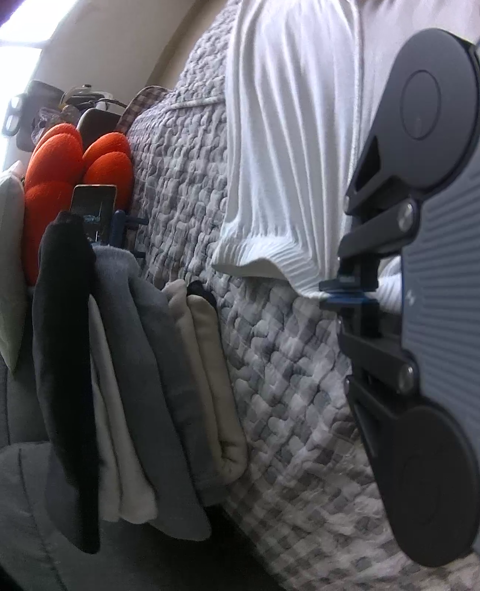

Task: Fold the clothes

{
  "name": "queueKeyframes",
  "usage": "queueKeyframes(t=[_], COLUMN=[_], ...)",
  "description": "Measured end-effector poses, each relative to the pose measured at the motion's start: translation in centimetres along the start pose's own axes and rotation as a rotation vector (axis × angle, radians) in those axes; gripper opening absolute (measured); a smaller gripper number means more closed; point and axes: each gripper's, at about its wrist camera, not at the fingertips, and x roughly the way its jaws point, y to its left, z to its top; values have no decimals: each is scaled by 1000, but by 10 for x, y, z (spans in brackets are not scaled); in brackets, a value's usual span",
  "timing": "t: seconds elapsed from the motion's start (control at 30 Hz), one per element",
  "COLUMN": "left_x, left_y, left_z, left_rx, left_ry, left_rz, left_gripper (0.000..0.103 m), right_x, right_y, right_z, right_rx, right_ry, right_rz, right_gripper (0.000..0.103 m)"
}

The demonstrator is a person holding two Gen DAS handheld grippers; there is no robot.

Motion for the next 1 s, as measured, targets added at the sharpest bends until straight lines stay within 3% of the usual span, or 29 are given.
queueKeyframes(t=[0.13,0.23,0.4,0.73,1.0], left_x=[-3,-4,-10,-46,-35], left_y=[-21,-24,-10,1,-36], left_z=[-6,-7,1,5,-13], left_rx=[111,138,69,-4,90], left_ry=[-32,-39,-13,-64,-42], left_rz=[73,88,41,-9,-120], left_gripper=[9,13,45,45,45], right_x=[0,-1,-4,-11,-2], right_y=[1,5,5,2,16], right_z=[0,0,-2,-7,-13], right_rx=[5,-14,-24,-23,-46], right_ry=[-3,-7,-5,-2,35], right_rz=[-4,-12,-26,-58,-3], right_gripper=[62,62,62,62,62])
